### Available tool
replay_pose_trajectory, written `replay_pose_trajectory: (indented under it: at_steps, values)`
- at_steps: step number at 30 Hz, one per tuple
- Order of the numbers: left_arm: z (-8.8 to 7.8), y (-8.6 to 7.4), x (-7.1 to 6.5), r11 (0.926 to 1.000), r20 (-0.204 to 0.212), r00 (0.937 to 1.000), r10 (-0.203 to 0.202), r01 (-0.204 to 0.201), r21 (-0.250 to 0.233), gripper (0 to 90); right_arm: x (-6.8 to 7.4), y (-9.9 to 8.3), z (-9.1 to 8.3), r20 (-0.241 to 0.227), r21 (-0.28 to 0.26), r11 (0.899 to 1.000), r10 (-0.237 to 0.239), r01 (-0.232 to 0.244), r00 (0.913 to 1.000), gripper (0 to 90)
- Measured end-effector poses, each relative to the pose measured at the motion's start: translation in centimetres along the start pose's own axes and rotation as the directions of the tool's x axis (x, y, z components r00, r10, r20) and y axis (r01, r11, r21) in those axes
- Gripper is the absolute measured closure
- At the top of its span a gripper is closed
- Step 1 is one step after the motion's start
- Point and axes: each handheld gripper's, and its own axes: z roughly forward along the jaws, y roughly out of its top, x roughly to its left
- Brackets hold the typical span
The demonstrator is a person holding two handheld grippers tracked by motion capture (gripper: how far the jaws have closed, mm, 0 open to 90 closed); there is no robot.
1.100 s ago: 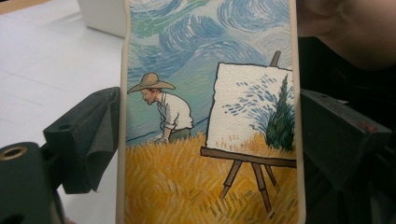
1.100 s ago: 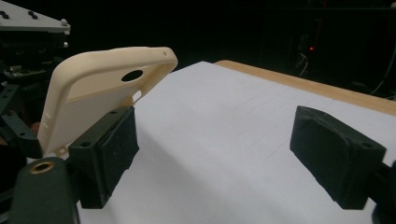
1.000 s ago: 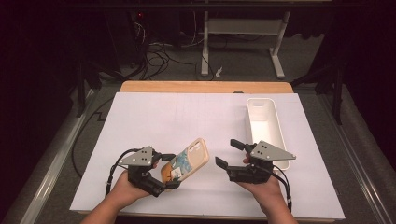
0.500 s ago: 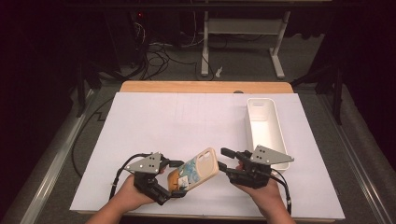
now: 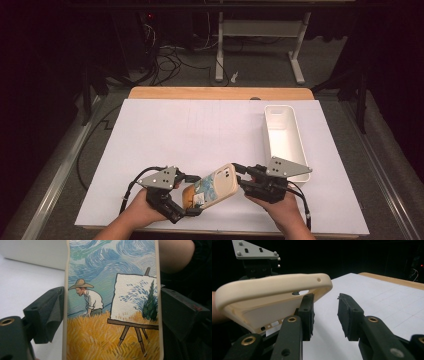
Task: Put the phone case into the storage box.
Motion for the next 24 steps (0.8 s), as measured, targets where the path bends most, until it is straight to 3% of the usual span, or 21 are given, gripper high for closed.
replay_pose_trajectory:
  at_steps: [24]
  values:
    - [0.17, -0.15, -0.11, 0.9995, 0.037, 0.9991, -0.021, 0.020, 0.023, 12.3, 0.06, -0.24, 0.25, -0.049, -0.013, 1.000, -0.001, 0.000, 0.9988, 81.4]
